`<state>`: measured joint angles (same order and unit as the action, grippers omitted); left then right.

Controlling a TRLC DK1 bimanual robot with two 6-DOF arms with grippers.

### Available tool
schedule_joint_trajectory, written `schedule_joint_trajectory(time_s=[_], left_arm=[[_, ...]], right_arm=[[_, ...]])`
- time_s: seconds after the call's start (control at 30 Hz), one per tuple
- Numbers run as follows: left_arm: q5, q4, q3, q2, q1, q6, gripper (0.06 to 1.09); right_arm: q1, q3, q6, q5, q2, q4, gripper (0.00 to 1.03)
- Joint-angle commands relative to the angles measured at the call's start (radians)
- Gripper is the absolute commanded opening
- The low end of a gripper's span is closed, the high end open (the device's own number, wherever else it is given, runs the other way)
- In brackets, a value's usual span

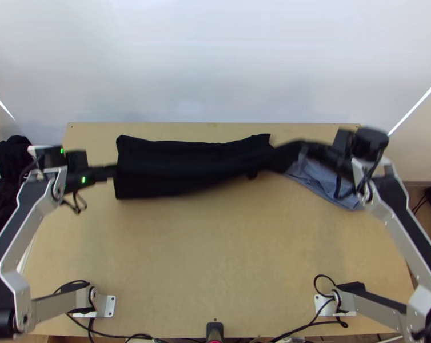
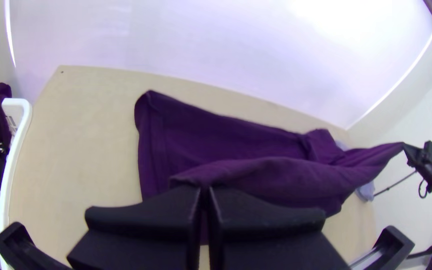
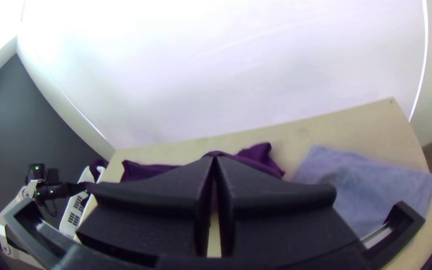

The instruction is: Fold the t-shirt

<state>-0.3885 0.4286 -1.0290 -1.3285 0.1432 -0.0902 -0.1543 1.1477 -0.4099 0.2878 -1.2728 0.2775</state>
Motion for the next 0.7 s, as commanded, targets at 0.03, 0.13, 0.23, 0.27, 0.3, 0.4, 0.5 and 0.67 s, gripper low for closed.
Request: schedule_joint_trajectory(time_s=[0.03, 0.13, 0.23, 0.27, 0.3, 0.4, 0.5, 0.67], left_arm=[[0.174, -0.027, -0.362, -0.221, -0.09, -0.27, 0.09], [0.237, 0.03, -0.542, -0.314, -0.096, -0.313, 0.09], [0.277, 0.116, -0.757, -0.405, -0.097, -0.356, 0.09], [0.287, 0.134, -0.822, -0.423, -0.099, -0.364, 0.09], [0.298, 0.139, -0.878, -0.433, -0.1, -0.376, 0.09], [0.3, 0.148, -1.025, -0.448, -0.094, -0.405, 0.09], [0.3, 0.182, -1.154, -0.454, -0.085, -0.414, 0.09], [0.3, 0.164, -1.211, -0.4, -0.056, -0.419, 0.09]], right_arm=[[-0.005, 0.422, 0.033, -0.001, -0.226, -0.032, 0.03], [-0.01, 0.58, 0.037, -0.013, -0.327, -0.015, 0.03], [-0.008, 0.745, 0.04, -0.029, -0.421, 0.003, 0.03], [-0.007, 0.794, 0.042, -0.033, -0.445, 0.006, 0.03], [-0.007, 0.84, 0.042, -0.041, -0.459, 0.006, 0.03], [-0.004, 0.969, 0.04, -0.049, -0.482, 0.011, 0.03], [0.001, 1.067, 0.034, -0.058, -0.482, 0.022, 0.03], [0.029, 1.106, -0.013, -0.058, -0.408, 0.017, 0.03]])
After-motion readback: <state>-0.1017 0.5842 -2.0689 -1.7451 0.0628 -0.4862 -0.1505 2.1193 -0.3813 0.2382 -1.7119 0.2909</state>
